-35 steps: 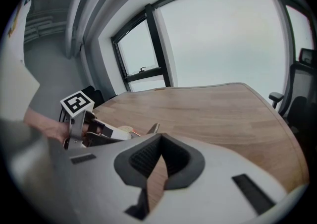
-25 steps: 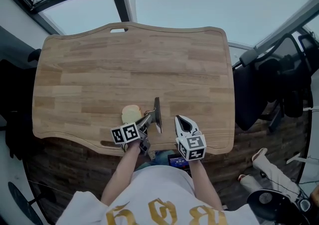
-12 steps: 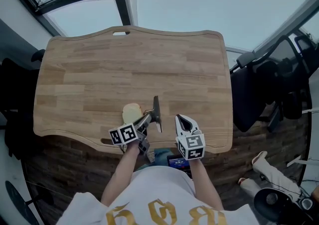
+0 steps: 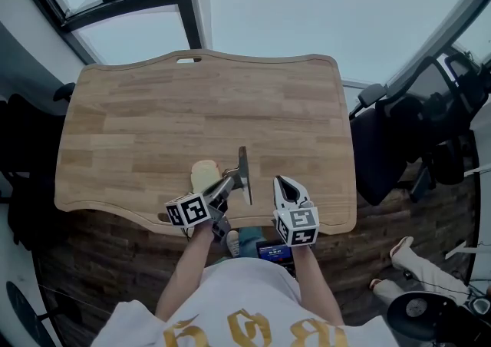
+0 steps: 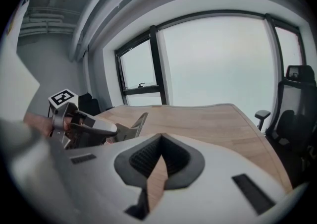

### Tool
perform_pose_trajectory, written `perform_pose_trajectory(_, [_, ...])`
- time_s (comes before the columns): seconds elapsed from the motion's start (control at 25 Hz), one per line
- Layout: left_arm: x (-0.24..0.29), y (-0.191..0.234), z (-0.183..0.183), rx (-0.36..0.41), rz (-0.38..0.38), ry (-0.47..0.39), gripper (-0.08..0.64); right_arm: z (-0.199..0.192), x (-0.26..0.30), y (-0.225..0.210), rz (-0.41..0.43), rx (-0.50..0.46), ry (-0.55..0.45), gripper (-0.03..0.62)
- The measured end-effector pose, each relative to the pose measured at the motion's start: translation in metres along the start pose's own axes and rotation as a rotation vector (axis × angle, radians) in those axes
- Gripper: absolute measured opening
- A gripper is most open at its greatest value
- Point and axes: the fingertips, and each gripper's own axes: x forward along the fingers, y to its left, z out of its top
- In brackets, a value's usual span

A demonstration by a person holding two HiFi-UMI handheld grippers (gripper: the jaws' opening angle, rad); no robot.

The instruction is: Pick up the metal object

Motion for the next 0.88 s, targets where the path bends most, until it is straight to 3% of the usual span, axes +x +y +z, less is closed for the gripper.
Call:
perform_pose_trajectory(0.2, [-0.014,-0.019,0.007,-0.014,-0.07,-0.056,0.032,0.007,-0.01,0.009,-0.002,-0.017,-0.033,0.011])
perform_pose_trajectory(0.72, [-0.061,-0.073,0.025,0.047,-0.277,-0.205,0.032,0.031,-0.033,0.042,0.008,-0.07,-0.118,0.011])
perform_pose_trajectory(0.88, [-0.07,-0.082,0.027,0.06,-0.307,-0.217,0.032,0.041,-0.039,0.05,0.009,-0.089,-0.147,0.011])
